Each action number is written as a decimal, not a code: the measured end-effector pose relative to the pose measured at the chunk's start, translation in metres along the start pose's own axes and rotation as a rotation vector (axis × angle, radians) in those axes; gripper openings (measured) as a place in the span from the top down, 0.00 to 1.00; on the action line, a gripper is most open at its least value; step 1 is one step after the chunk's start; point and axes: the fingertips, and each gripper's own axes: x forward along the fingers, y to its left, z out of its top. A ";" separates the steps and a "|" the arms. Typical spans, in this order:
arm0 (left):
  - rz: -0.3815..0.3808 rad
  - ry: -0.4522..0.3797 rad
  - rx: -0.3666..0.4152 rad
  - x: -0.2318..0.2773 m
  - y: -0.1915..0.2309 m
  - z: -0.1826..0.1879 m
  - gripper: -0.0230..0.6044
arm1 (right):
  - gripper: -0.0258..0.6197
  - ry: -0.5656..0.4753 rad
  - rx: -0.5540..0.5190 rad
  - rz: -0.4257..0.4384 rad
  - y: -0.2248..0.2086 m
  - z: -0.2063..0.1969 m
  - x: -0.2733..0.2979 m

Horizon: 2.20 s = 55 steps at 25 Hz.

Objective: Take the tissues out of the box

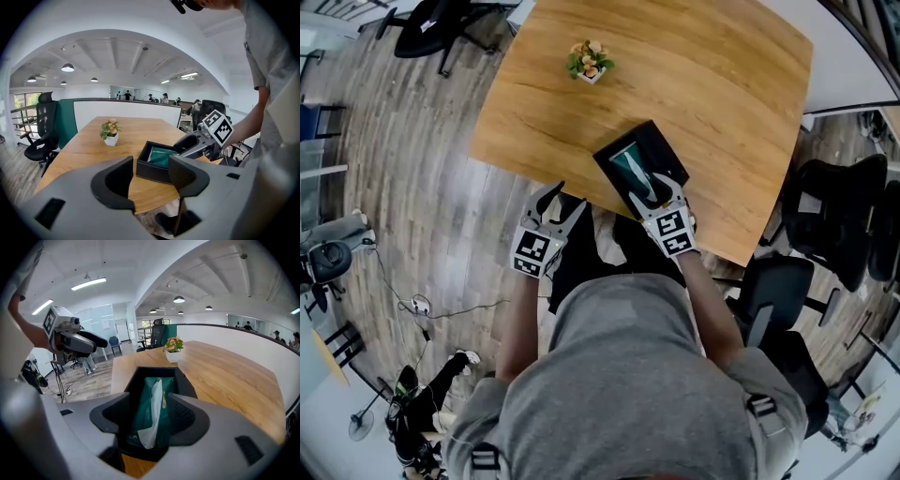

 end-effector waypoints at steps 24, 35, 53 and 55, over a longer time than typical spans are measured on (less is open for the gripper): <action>-0.131 0.004 0.077 0.016 0.032 0.018 0.57 | 0.65 0.352 0.020 -0.108 -0.016 -0.020 0.047; -0.059 0.010 0.083 0.016 0.047 0.025 0.57 | 0.86 0.396 -0.081 -0.069 -0.011 -0.024 0.046; -0.009 -0.009 0.082 0.007 0.033 0.030 0.57 | 0.94 0.317 -0.064 0.019 0.002 -0.009 0.032; -0.003 -0.010 0.084 0.006 0.030 0.030 0.57 | 0.94 0.309 -0.056 0.022 0.002 -0.008 0.029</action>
